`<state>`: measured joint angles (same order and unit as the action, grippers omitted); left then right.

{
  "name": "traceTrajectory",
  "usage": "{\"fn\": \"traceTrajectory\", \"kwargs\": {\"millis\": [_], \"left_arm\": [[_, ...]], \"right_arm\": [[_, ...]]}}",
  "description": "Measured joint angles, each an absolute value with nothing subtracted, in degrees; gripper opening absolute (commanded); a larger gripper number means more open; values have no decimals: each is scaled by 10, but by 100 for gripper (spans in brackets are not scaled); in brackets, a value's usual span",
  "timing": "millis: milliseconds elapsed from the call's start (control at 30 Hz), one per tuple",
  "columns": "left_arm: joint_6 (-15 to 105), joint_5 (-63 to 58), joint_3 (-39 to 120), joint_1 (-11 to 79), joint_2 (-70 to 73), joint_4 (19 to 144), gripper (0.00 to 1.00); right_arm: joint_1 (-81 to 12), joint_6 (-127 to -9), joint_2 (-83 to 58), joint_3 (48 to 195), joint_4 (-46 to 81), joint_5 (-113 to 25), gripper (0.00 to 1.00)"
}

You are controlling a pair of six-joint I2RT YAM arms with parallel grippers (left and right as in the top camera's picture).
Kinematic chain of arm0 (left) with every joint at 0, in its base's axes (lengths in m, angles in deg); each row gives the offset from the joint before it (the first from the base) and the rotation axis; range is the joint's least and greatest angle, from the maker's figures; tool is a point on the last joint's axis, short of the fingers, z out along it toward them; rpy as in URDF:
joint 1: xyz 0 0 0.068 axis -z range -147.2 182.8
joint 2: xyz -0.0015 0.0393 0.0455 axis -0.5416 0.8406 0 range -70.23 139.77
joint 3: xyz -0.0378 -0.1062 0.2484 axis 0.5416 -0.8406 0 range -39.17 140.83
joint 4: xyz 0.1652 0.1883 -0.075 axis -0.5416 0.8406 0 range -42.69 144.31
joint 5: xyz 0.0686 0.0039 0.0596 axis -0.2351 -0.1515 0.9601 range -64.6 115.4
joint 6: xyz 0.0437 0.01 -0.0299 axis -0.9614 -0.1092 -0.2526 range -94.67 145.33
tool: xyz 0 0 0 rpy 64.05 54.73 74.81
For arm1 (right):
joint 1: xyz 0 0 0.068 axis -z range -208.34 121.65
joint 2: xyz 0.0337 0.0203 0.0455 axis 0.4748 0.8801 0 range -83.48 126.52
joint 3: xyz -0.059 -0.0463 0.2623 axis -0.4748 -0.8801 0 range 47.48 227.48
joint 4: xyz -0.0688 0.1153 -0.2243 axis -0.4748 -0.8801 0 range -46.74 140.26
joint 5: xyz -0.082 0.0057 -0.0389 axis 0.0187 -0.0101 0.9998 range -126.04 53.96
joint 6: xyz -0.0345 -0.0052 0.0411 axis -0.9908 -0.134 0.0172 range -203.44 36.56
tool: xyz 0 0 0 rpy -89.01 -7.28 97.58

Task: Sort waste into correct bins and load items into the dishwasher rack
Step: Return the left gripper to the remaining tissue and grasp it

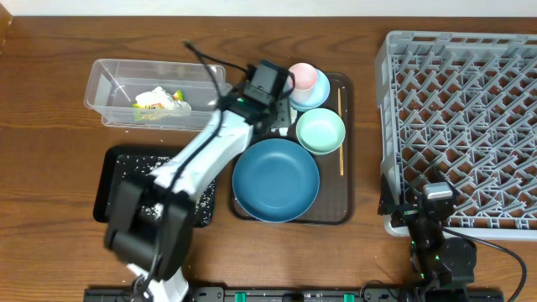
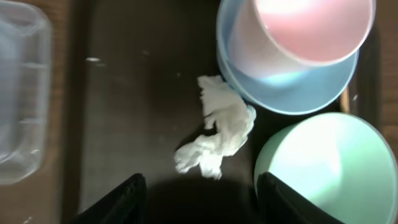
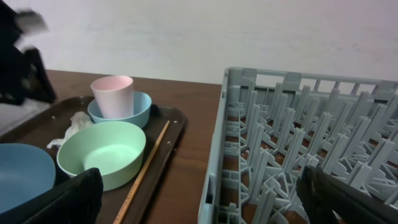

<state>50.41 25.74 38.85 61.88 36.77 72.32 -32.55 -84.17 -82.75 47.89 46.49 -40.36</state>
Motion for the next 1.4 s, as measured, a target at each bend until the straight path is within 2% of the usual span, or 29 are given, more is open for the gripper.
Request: {"fn": "traceTrajectory", "kwargs": {"millis": [233,900,1033,1300,1400], "left_arm": [[472,257,384,645,408,660,60],[462,306,383,646,467,607,58],[461,307,383,646,468,609,51],[462,314,383,646,482,612,14],[460,324,383,646,471,617,7]], "right_arm": [[-326,-842,-827,479,465,-403,99],[-326,-842,-827,479,465,-403,99],[-326,-841,-827,479,465,-404,99],[-326,-841,-827,479,465,-404,99],[-326,-842,-827,479,465,-403,99]]}}
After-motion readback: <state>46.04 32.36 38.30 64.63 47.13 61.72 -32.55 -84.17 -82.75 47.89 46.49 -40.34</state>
